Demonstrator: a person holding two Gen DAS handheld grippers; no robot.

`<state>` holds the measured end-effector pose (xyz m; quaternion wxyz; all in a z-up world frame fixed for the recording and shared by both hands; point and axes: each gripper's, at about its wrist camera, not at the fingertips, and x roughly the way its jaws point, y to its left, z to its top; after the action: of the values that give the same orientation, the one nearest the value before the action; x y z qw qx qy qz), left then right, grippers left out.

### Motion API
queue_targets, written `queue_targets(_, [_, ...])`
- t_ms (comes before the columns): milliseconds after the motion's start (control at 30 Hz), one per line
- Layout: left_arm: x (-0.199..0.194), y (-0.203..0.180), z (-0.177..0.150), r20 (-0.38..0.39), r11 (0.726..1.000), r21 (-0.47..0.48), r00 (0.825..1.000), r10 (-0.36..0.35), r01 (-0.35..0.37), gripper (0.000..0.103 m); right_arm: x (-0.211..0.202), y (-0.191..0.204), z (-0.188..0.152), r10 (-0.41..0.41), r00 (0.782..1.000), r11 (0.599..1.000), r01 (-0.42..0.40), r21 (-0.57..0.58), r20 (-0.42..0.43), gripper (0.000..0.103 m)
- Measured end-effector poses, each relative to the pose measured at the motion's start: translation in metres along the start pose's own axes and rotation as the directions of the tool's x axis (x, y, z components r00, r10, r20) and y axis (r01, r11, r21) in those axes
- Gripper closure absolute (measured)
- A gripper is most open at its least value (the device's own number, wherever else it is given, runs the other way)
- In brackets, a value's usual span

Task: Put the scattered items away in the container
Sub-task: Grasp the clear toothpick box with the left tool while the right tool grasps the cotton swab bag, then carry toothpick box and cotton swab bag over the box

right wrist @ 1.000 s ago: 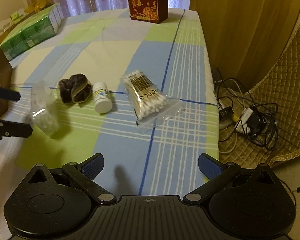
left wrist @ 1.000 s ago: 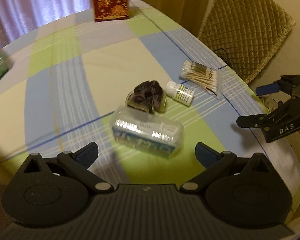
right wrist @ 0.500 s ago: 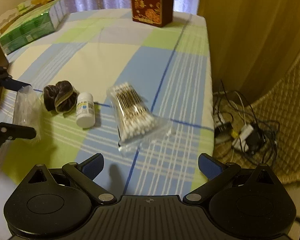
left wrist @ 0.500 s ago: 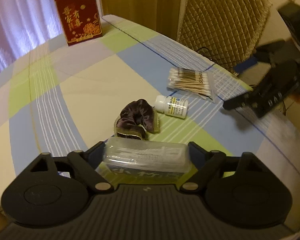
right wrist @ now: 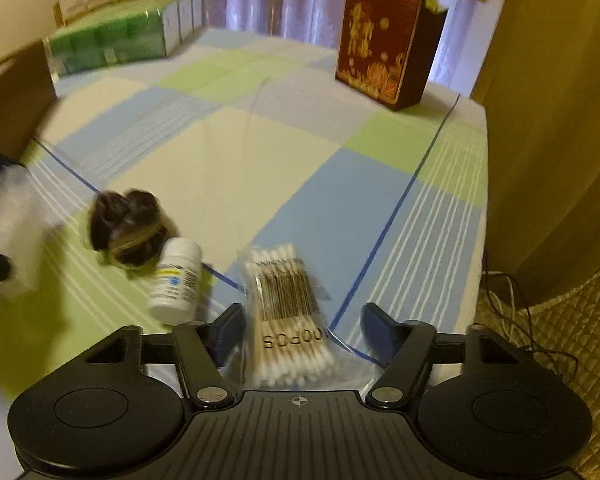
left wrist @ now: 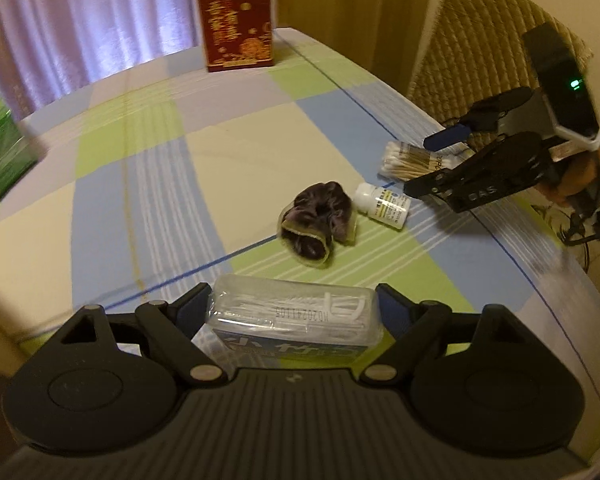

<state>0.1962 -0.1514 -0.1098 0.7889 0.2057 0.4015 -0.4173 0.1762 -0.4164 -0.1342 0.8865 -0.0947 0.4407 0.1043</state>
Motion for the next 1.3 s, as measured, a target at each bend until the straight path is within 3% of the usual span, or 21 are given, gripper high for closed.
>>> queue_targets(67, [-0.003,0.000,-0.002,-0.004,1.000,-0.022,1.000,0.006,-0.006,0.018,0.004,-0.001,0.001,0.018,1.000,1.000,-0.018,0.005,0.016,0.050])
queue_targets(100, [-0.005,0.000,-0.003,-0.004,0.999,-0.031,1.000,0.011,-0.011,0.018,0.004,-0.002,0.002,0.050,0.999,0.999,-0.051,0.018,0.015,0.067])
queue_targets(133, [-0.007,-0.001,-0.004,-0.003,0.999,-0.040,1.000,0.017,-0.017,0.018,0.004,-0.003,0.002,0.064,0.998,0.997,-0.064,0.032,0.010,0.073])
queue_targets(367, [-0.019,0.000,-0.006,0.008,0.995,-0.091,0.999,0.036,-0.036,0.018,-0.023,0.003,-0.003,0.064,0.998,0.989,-0.061,0.133,-0.019,0.075])
queue_targets(633, [-0.047,-0.002,-0.002,0.058,0.994,-0.107,0.997,0.044,-0.037,0.018,-0.077,0.023,-0.012,0.132,0.990,0.956,-0.140,0.257,0.046,0.075])
queue_targets(833, [-0.079,0.001,-0.008,0.102,0.989,-0.145,0.994,0.048,-0.033,0.018,-0.092,0.052,-0.016,0.200,0.979,0.938,-0.202,0.283,0.035,0.075])
queue_targets(1067, [-0.132,0.018,-0.027,0.150,0.972,-0.225,0.983,0.102,-0.067,0.018,-0.092,0.100,-0.003,0.320,0.947,0.919,-0.316,0.236,0.021,0.075])
queue_targets(1300, [-0.200,0.049,-0.056,0.191,0.933,-0.322,0.954,0.232,-0.162,0.018,-0.092,0.164,0.036,0.441,0.897,0.892,-0.443,0.089,0.043,0.075])
